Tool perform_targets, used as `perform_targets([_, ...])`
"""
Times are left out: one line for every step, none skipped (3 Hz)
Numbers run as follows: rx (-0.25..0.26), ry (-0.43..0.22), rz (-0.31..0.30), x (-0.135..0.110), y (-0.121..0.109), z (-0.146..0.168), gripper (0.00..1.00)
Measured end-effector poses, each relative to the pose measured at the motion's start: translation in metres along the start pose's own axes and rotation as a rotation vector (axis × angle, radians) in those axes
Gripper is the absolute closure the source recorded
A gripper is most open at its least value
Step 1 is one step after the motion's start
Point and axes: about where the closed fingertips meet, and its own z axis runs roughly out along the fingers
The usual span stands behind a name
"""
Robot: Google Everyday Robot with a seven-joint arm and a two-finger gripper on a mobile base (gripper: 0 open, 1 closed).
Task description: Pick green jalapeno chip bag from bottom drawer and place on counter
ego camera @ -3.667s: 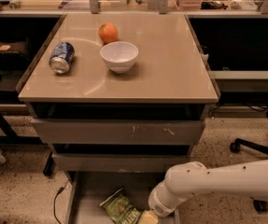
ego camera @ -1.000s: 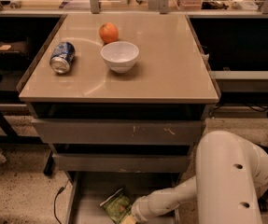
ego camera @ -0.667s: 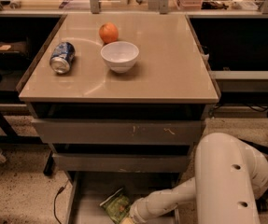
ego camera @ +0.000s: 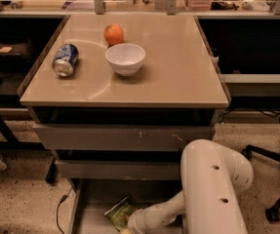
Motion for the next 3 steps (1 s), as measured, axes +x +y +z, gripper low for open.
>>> perform_targets([0.026,-0.015,-0.013,-0.001,-0.004,0.017,0.00])
perform_targets([0.048,-0.018,-0.014,0.002,-0.008,0.033,0.00])
perform_targets([0.071,-0.019,-0.009,0.008,-0.014,0.045,0.00])
